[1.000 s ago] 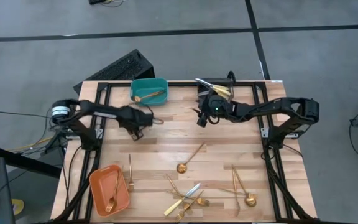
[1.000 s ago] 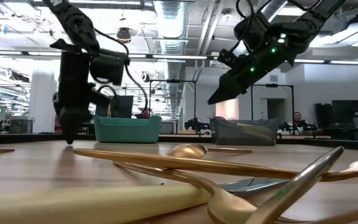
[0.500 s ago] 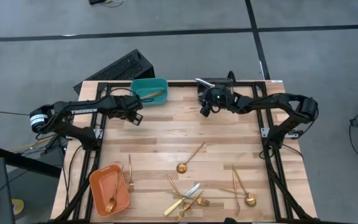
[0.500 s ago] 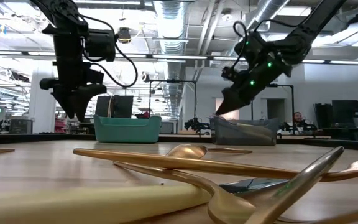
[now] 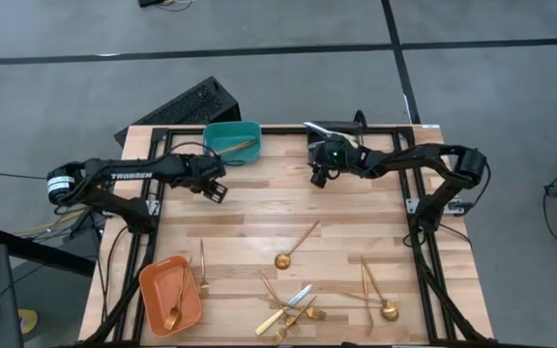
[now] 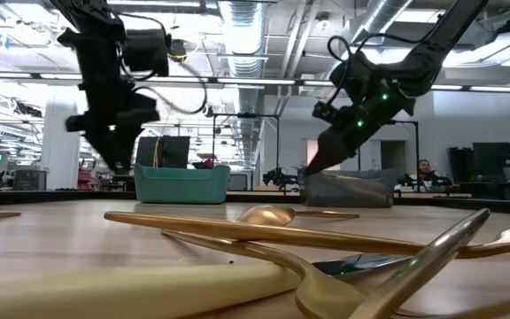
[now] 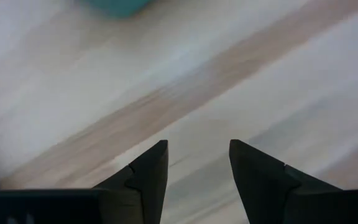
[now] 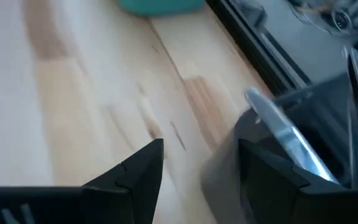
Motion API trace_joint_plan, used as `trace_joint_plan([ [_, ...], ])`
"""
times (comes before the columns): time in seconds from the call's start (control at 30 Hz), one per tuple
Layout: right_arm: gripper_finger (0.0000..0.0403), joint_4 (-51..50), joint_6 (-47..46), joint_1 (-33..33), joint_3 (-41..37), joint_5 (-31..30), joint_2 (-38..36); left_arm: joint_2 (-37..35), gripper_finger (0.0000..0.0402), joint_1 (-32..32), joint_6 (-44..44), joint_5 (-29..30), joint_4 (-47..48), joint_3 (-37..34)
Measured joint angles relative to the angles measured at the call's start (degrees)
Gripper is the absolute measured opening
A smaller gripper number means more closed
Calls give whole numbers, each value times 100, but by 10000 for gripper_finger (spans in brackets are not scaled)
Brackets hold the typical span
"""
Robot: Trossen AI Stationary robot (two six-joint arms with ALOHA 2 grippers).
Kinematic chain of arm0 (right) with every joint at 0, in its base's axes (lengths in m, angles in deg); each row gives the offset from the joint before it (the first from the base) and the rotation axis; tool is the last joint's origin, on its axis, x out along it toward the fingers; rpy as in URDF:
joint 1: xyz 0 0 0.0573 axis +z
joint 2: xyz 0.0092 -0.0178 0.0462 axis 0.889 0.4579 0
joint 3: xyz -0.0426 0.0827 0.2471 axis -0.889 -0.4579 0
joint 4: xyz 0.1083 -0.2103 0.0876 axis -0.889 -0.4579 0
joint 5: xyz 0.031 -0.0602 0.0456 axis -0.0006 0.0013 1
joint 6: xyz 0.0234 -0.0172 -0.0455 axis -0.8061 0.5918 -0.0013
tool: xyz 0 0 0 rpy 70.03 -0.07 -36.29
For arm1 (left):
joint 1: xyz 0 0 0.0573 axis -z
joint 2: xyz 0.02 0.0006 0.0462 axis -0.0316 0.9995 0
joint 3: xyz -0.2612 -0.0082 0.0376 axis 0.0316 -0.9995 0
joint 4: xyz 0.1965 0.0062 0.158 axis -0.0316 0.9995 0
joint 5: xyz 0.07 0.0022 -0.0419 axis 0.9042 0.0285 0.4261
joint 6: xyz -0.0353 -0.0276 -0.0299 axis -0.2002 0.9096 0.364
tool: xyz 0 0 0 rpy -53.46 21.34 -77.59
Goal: Sort silverware by color (type)
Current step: Adjust the black bin, then put the gold spoon into the green bin
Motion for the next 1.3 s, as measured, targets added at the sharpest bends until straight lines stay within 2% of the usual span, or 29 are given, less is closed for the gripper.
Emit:
trace_joint_plan([
  [0.1,226,48,-296,200,0,700,-53,0,160,505,-293,262,-865,-22],
  [0.2,226,160,-645,508,0,1523,18,0,160,991,-858,324,-2323,-296],
  [0.27,226,179,-619,799,0,1795,149,0,160,1288,-1214,321,-3503,-600],
  [0.37,226,-15,-446,1270,-2,1631,211,0,160,1614,-1368,321,-5024,-1054],
  [0.43,226,-266,-377,1530,-2,1258,148,0,160,1766,-1228,327,-5482,-1198],
  [0.63,226,-674,-75,1748,-4,-139,-339,0,160,2121,-969,391,-5598,-1190],
  [0.8,226,-810,-245,997,-2,-1435,-540,0,160,2266,-992,615,-5585,-1187],
  [1.0,226,-997,-506,-182,-2,-1416,-593,0,160,2286,-1320,714,-5513,-1200],
  [1.07,226,-842,-488,-458,-2,-1036,-602,0,160,2277,-1447,872,-5451,-1200],
  [1.17,226,-678,-484,-654,-2,-504,-596,0,160,2250,-1586,1126,-5417,-1200],
  [1.3,226,-639,-482,-717,-2,-462,-598,0,160,2236,-1665,1110,-5354,-1200],
])
